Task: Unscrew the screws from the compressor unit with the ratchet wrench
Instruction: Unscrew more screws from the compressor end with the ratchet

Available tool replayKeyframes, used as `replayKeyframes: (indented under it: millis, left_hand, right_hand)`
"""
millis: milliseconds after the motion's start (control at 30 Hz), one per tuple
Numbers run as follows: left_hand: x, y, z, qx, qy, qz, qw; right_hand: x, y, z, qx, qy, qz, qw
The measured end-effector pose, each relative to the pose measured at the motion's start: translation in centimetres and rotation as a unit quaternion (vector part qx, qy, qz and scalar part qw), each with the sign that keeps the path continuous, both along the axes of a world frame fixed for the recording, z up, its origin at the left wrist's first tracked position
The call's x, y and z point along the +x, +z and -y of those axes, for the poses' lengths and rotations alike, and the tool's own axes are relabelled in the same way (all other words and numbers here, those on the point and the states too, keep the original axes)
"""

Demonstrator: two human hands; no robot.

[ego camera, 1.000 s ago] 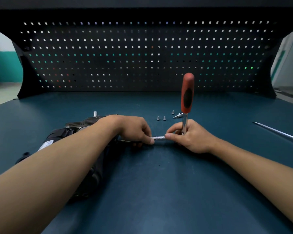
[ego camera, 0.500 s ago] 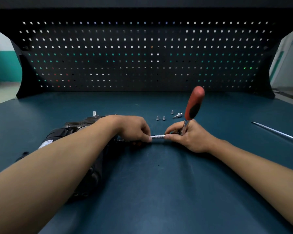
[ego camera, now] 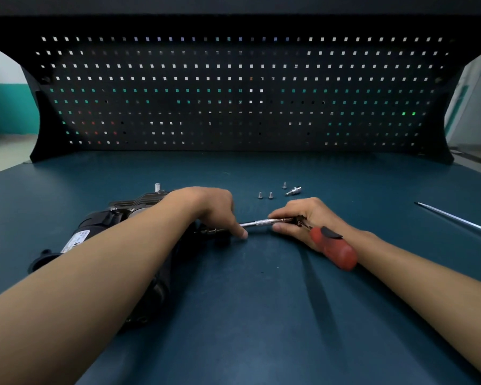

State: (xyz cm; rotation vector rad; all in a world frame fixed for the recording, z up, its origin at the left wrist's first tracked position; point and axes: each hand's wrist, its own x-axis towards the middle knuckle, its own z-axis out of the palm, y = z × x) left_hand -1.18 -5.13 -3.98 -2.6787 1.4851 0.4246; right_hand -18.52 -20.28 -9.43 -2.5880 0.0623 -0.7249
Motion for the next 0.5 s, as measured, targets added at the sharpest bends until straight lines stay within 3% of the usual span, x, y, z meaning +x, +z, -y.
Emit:
replayKeyframes:
  millis: [133, 367, 500]
  left_hand:
    - [0.0, 0.2, 0.1, 0.016, 0.019, 0.012, 1.0]
    - [-0.2, 0.2, 0.0, 0.027, -0.039, -0.002, 0.999]
    - [-0.1, 0.5, -0.2, 0.02, -0.05, -0.009, 0.999]
  right_hand:
    - [0.3, -0.5, 0.1, 0.026, -0.013, -0.018, 0.999]
    - [0.8, -0.4, 0.7, 0.126, -0.04, -0.079, 0.988]
    - [1.4, 0.5, 0.1, 0.291, -0.09, -0.124, 0.944]
